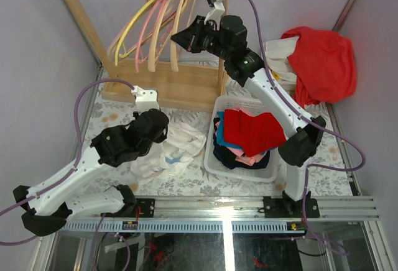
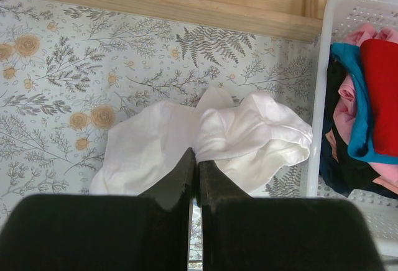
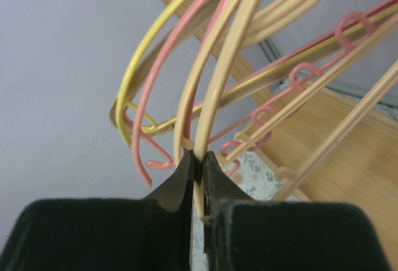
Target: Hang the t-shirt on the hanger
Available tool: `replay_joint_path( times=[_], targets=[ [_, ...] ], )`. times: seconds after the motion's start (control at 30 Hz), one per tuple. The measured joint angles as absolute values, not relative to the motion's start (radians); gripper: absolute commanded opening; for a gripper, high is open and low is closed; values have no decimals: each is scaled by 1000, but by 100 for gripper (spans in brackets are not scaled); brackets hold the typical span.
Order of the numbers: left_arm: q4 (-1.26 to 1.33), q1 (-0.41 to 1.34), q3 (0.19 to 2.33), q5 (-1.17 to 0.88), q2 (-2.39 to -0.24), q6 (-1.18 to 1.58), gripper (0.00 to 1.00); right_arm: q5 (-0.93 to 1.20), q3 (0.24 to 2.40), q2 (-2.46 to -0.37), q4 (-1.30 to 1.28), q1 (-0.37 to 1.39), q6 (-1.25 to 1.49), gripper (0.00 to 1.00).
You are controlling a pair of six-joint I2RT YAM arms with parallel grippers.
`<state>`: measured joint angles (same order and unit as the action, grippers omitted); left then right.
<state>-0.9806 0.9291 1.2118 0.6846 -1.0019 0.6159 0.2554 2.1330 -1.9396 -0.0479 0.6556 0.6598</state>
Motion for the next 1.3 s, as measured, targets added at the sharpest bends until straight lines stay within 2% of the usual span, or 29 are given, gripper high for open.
replay_joint_path(
  times=[0.37, 0.5, 0.67, 1.03, 1.3],
  targets=[
    [-987, 929, 1216, 688, -1002, 616, 0, 476, 2139, -1913, 17, 627, 701, 0],
    [-987, 929, 1216, 688, -1002, 616, 0, 535, 2074, -1858, 42, 612, 755, 0],
    [-987, 929, 1216, 688, -1002, 614, 0, 654, 1921, -1758, 160, 559, 892, 0],
    [-995, 929, 1250, 688, -1011, 607, 0, 902, 1569, -1685, 670, 412, 1329, 0],
    [-1000, 929, 1262, 689, -1044, 594, 0, 1063, 1317, -1410, 703, 400, 1352, 0]
  ],
)
